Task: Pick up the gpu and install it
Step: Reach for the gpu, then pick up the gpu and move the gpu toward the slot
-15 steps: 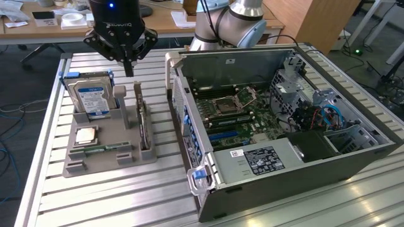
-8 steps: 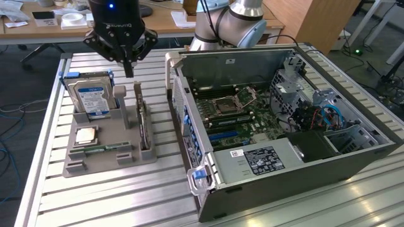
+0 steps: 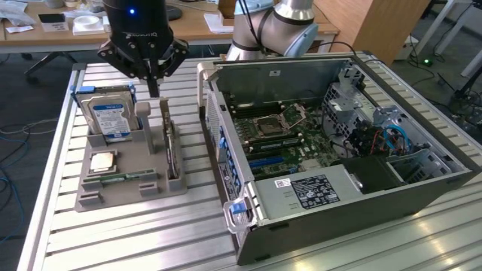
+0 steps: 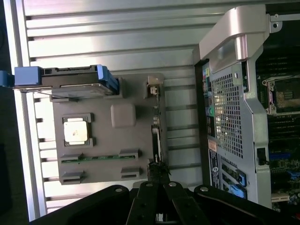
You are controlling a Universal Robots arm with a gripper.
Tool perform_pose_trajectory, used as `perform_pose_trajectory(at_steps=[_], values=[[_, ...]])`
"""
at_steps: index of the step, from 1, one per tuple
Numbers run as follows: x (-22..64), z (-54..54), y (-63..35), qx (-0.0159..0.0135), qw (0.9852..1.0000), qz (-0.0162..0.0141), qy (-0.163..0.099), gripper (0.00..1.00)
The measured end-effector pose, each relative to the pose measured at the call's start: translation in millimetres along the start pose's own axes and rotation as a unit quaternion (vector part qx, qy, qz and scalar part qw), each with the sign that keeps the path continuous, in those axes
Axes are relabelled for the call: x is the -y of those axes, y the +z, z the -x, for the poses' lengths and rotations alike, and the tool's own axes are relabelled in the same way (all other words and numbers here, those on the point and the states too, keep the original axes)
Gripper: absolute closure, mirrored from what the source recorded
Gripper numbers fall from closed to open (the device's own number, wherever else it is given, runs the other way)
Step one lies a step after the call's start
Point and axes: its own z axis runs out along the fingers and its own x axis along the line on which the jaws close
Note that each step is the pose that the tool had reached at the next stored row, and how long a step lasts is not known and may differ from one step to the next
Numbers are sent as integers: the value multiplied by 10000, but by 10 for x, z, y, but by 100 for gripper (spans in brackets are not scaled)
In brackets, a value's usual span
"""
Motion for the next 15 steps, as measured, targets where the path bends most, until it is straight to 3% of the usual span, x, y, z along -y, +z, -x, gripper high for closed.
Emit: perform_pose_trajectory(at_steps=[15], values=[[17,1,-1,0,10000,0,0,89]])
